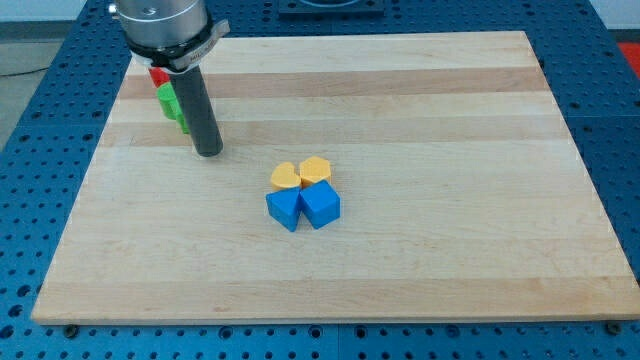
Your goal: Take the yellow heart along with the blue triangle towards the top
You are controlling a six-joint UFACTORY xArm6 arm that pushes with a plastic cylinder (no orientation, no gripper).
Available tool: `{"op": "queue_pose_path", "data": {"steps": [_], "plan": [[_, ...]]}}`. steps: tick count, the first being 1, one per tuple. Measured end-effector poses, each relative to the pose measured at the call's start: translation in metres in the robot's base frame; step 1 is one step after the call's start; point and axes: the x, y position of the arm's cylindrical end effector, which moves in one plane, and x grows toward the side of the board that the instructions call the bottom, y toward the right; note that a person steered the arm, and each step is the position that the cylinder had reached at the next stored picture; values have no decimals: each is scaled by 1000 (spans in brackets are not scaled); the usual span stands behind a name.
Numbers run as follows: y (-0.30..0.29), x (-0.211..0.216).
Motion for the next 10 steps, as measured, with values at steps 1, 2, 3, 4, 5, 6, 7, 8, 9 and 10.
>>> {"op": "queue_pose_path", "data": {"steps": [1, 2, 3, 4, 5, 6, 7, 8, 9, 10], "plan": [[9, 56], [26, 116], [76, 148], [104, 145], [104, 126], [104, 104], [104, 80], [104, 56], [104, 27], [103, 5]]}}
